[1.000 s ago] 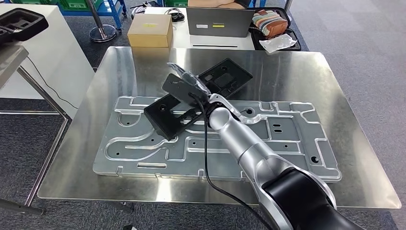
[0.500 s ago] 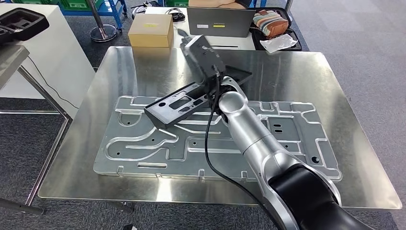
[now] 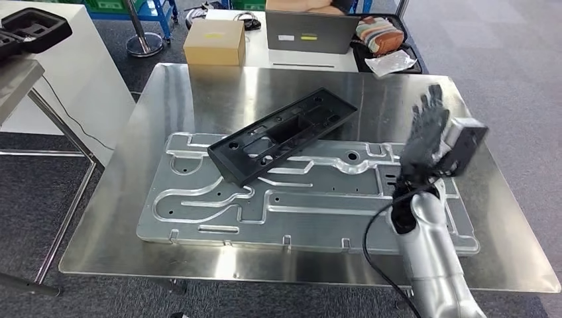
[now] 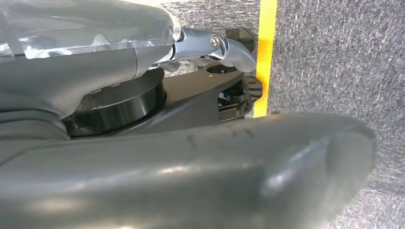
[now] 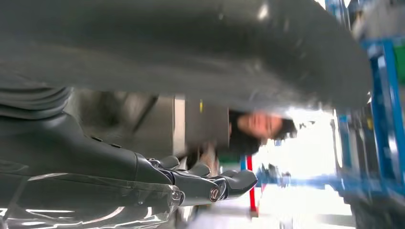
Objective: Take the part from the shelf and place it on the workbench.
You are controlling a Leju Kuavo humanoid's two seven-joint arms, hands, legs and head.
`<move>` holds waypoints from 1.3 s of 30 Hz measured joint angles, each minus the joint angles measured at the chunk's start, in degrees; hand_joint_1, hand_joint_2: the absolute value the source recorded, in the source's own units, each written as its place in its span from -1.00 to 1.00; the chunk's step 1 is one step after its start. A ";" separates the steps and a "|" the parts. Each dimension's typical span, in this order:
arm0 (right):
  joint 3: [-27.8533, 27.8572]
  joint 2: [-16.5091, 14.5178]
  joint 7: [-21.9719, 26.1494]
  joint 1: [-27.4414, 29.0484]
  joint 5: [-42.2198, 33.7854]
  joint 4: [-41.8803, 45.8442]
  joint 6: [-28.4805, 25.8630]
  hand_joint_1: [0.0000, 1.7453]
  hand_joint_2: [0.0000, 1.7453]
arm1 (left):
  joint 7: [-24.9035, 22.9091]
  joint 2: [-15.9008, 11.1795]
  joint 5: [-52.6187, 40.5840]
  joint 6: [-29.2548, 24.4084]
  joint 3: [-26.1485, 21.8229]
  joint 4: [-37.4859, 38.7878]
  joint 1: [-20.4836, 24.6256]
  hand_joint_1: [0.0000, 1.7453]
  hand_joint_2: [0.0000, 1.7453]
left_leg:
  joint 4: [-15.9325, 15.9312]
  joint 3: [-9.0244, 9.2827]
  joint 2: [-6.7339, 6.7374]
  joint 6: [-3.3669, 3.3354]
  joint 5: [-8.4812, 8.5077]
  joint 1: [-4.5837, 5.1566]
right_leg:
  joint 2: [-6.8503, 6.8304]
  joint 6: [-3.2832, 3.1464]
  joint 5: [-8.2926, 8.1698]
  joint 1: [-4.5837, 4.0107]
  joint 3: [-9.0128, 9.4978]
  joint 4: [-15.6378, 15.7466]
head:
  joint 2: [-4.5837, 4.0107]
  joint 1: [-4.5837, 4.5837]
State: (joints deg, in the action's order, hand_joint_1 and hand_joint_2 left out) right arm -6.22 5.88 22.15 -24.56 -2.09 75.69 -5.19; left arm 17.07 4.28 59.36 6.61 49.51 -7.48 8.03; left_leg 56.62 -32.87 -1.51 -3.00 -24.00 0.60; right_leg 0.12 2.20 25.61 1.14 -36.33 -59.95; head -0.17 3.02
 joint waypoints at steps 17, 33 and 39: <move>17.94 -0.21 3.74 21.32 -1.89 13.73 -4.88 -1.00 -1.00 | 0.91 0.00 0.03 0.24 0.02 0.13 0.20 -1.00 -1.00 | 9.64 -4.81 0.27 2.95 -6.71 0.47 | -0.70 -2.97 -0.94 0.15 3.71 3.61 | 0.00 0.04; 39.40 -9.05 4.80 33.87 -2.76 20.53 -3.68 -1.00 -1.00 | 0.86 -0.11 0.04 0.15 1.38 0.37 -0.76 -1.00 -1.00 | -0.38 3.60 0.82 -0.38 -3.15 0.45 | -0.34 0.44 5.75 0.23 -4.84 -9.42 | 0.00 0.02; 45.63 -11.77 7.60 32.68 -3.72 19.47 -5.00 -1.00 1.00 | 1.74 0.01 0.08 -0.49 1.38 0.25 -0.29 -1.00 -1.00 | 0.42 -1.09 1.22 -0.30 0.32 1.43 | -0.39 -1.85 3.34 -0.81 5.66 -3.54 | 0.00 0.02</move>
State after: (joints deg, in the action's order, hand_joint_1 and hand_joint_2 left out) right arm 39.41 -5.88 29.75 8.11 -5.81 95.16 -10.19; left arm 18.80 4.29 59.43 6.11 50.89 -7.23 7.74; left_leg 57.04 -33.95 -0.29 -3.30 -23.68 2.03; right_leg -0.27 0.35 28.95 0.33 -30.67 -63.49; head -0.17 3.04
